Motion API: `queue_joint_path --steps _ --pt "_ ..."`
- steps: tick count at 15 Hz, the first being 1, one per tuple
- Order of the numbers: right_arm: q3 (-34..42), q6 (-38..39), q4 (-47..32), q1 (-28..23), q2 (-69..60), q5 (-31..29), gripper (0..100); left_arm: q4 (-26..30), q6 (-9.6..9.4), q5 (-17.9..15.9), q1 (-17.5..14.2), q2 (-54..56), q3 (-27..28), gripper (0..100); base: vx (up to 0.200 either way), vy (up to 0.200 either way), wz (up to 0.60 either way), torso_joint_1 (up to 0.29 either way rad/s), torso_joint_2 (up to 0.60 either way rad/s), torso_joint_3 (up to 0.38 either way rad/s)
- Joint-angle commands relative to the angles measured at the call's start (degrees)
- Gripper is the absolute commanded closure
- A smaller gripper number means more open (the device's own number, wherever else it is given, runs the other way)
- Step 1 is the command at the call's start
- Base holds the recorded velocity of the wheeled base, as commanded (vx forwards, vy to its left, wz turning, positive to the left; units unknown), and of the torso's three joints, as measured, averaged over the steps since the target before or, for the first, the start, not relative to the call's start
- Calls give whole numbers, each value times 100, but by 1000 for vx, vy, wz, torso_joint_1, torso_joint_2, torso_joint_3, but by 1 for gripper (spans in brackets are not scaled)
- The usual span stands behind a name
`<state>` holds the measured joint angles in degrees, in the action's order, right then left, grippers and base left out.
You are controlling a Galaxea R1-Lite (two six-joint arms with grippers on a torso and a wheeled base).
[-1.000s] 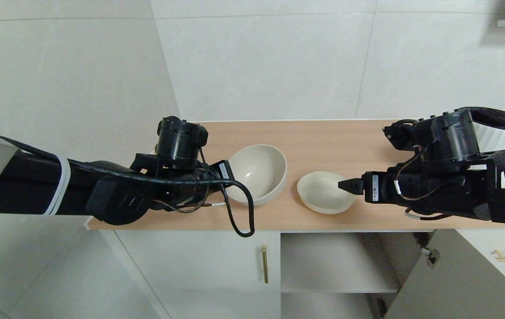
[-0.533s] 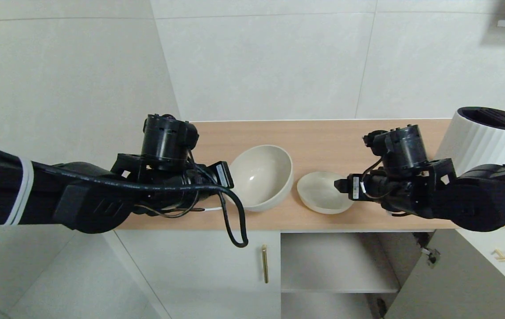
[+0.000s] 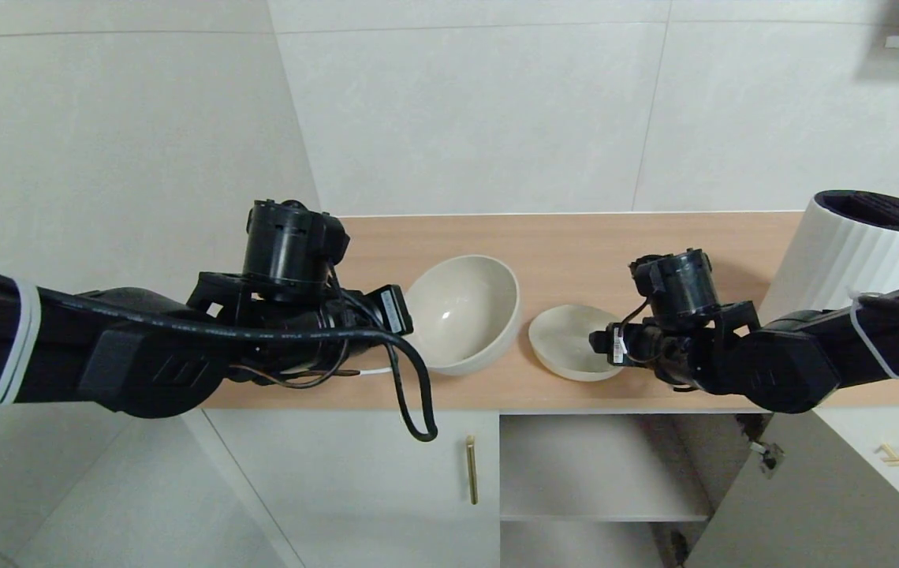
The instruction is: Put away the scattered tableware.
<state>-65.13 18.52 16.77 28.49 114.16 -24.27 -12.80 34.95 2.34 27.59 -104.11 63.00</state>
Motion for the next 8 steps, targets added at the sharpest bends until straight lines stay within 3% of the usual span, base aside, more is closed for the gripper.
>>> queue_joint_path --steps 1,8 --pt "-8 3 1 -1 36 1 100 -12 3 3 1 13 2 100 0 0 0 0 0 0" --pt "-8 47 1 8 -17 37 100 -3 3 3 1 13 2 100 0 0 0 0 0 0"
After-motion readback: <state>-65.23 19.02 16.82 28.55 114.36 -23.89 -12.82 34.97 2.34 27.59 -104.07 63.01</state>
